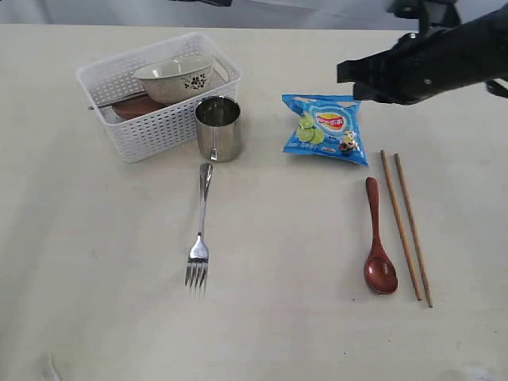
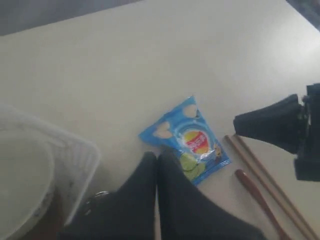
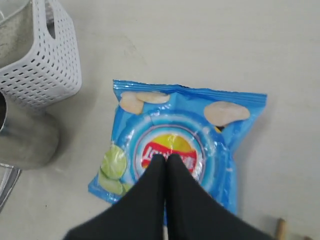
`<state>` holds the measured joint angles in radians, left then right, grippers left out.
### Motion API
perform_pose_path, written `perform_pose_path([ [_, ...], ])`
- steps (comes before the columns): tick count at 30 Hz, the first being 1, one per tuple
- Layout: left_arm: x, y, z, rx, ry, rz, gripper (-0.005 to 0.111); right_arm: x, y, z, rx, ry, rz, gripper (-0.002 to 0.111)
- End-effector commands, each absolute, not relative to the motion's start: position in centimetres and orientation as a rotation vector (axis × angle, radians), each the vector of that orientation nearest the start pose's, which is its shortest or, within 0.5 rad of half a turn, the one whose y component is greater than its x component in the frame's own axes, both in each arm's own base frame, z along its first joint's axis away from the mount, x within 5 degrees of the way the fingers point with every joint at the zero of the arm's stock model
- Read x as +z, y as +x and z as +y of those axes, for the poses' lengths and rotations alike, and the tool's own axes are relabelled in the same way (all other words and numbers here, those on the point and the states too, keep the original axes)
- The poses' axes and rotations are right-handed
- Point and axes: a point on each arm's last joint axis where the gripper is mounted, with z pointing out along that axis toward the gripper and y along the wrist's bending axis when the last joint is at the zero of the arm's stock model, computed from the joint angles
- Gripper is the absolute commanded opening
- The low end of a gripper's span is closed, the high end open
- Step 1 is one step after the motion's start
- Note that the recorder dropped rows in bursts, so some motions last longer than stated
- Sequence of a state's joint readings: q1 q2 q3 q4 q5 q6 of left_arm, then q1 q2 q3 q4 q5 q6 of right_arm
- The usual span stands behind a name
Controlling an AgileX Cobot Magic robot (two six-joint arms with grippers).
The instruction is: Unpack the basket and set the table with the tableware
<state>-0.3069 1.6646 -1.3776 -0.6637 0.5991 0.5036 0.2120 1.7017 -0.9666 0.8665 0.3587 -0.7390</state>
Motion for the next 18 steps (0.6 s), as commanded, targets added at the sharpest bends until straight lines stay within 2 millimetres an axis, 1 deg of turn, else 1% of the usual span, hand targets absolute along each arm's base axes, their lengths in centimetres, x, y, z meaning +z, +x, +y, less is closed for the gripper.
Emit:
perform_pose_path([
  [1, 31.3, 33.4, -13.1, -0.500, 0.475, 2.180, 0.000, 17.3, 35.8, 10.6, 0.469, -0.262, 2.494, -0.001],
  [3, 31.0, 32.6, -12.5, -0.456, 0.464, 2.152, 0.000, 16.6, 36.2, 10.6, 0.455, -0.254, 2.501, -0.001],
  [5, 30.8, 32.0, -11.9, -0.415, 0.434, 2.120, 0.000, 16.5, 36.4, 10.3, 0.422, -0.237, 2.486, -0.001],
  [8, 29.8, 31.2, -11.0, -0.334, 0.398, 2.079, 0.000, 16.2, 36.6, 10.2, 0.401, -0.225, 2.477, -0.001],
  [11, 28.8, 30.7, -10.5, -0.294, 0.368, 2.073, 0.000, 15.6, 36.6, 10.8, 0.404, -0.237, 2.492, -0.001],
  [14, 27.9, 30.4, -10.2, -0.272, 0.355, 2.082, 0.000, 14.3, 36.4, 11.8, 0.411, -0.269, 2.525, -0.001],
  [18, 27.2, 30.1, -10.1, -0.239, 0.410, 2.091, 0.000, 13.4, 36.1, 12.7, 0.430, -0.289, 2.550, -0.001],
])
